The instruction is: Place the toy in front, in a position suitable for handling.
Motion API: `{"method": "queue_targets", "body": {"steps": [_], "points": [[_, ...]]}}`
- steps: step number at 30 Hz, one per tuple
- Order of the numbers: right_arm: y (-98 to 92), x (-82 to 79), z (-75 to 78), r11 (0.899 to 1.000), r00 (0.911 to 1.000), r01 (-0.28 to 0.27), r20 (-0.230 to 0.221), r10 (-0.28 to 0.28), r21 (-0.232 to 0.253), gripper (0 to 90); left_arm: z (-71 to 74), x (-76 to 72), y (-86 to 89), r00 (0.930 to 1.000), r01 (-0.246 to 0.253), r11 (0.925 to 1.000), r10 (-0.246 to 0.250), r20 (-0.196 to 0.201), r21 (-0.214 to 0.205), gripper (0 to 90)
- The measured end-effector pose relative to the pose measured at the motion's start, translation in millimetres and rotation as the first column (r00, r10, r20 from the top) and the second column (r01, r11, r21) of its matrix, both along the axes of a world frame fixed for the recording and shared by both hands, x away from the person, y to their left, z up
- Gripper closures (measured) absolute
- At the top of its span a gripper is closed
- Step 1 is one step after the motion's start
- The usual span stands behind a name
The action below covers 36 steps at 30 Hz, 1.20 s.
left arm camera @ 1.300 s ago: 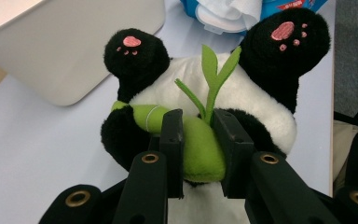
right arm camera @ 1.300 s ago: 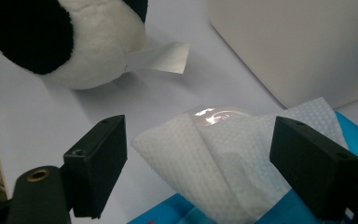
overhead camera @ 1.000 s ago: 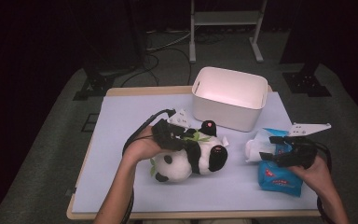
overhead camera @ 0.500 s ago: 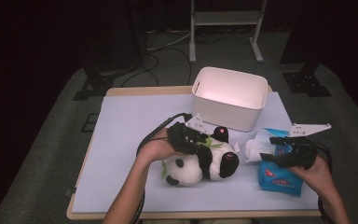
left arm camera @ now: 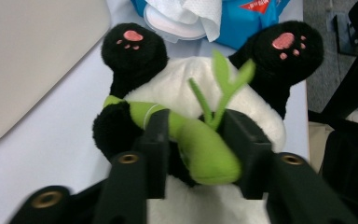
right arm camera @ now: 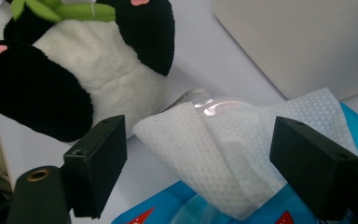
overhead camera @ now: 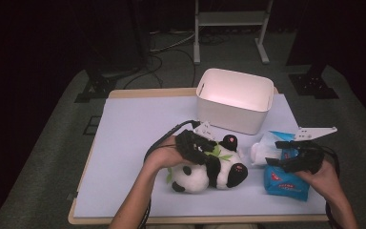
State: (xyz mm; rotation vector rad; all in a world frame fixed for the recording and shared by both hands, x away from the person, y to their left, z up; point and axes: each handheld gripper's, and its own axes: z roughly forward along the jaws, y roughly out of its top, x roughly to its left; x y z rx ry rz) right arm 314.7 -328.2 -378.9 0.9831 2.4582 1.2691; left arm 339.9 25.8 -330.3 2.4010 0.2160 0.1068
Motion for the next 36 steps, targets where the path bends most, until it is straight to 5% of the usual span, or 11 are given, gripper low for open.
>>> {"method": "queue_targets", "body": {"steps": [11,24,31,36], "points": [[-0.5,-0.2,-0.7,1.0,1.0,-0.002,-0.004,0.002,-0.003,17.8,1.8,-3.8,19.4,0.9997,-0.024,0.9983,0.023,-0.009,-0.054,42.1],[3.0,1.4,-0.9,0.999,0.9997,-0.016,-0.017,0.015,-0.037,23.3,-0.6,-10.2,54.4,0.9958,-0.092,0.9911,0.092,-0.008,-0.096,35.7],[9.1,6.3,-5.1,0.993,0.999,-0.036,-0.031,0.033,-0.112,35.3,-14.6,-11.9,71.9,0.9917,-0.127,0.988,0.125,-0.028,-0.087,32.7],[7.8,11.1,-7.5,0.987,0.9988,-0.022,-0.046,0.014,-0.159,57.9,-26.3,-15.1,83.2,0.9899,-0.136,0.9863,0.132,-0.053,-0.094,31.1]]}}
